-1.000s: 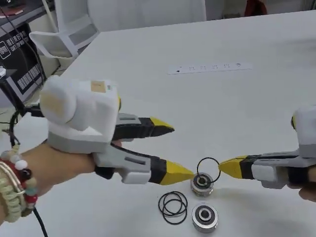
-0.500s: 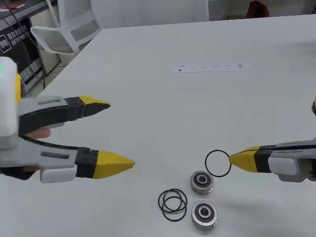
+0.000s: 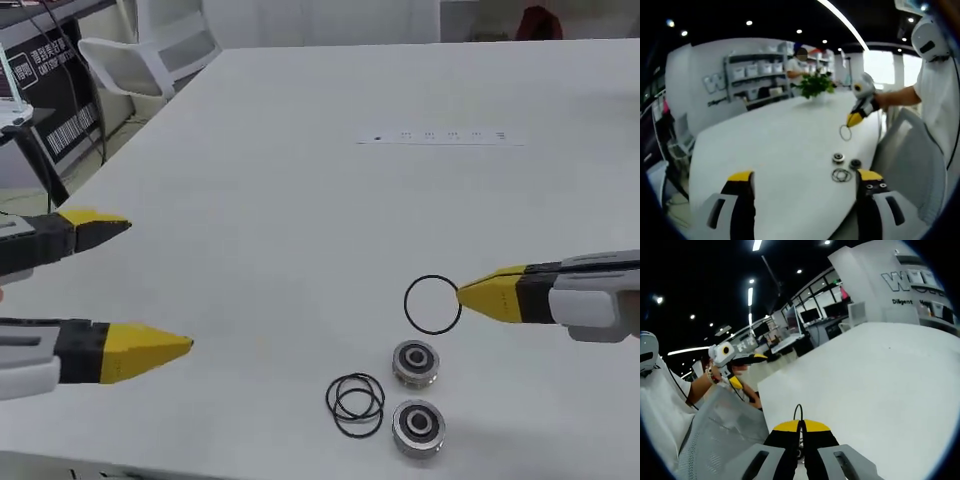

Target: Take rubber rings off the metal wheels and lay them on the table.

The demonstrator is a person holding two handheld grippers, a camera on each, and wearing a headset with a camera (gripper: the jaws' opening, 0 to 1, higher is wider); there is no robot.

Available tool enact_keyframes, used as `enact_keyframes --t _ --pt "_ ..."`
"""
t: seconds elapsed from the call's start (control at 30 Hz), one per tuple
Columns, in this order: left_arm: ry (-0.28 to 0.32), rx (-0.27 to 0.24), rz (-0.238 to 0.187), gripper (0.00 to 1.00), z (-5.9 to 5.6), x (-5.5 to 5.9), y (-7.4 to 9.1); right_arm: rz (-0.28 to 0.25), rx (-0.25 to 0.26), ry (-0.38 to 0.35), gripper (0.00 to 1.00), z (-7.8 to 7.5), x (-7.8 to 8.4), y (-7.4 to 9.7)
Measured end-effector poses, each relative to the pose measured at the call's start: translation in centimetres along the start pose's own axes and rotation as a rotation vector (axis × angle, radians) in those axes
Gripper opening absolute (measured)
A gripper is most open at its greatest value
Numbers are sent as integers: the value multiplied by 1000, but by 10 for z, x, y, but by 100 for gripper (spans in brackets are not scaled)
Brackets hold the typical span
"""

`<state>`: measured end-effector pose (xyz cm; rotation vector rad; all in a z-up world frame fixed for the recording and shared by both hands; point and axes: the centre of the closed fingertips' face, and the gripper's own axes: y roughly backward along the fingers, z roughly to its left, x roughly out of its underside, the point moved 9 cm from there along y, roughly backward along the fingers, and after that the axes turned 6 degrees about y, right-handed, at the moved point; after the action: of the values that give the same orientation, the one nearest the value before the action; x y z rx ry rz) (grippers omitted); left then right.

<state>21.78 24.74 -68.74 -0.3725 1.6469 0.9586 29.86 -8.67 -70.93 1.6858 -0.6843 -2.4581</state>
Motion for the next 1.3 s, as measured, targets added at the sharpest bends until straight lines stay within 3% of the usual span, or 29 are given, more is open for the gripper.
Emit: enact_keyframes --t 0.2,0.47,0.7,1.17,1.3 --pt "38 -35 4 87 3 10 9 -7 -50 32 0 10 -12 -14" --pt "56 -25 26 91 -1 17 11 10 -127 58 0 22 -16 -41" --pt "77 -11 7 97 -3 15 12 75 -169 92 0 28 -8 -61" --pt "37 59 90 98 -8 19 8 215 -196 117 0 29 20 -85" --pt "30 72 95 98 -10 19 7 247 -201 114 0 27 27 -91"
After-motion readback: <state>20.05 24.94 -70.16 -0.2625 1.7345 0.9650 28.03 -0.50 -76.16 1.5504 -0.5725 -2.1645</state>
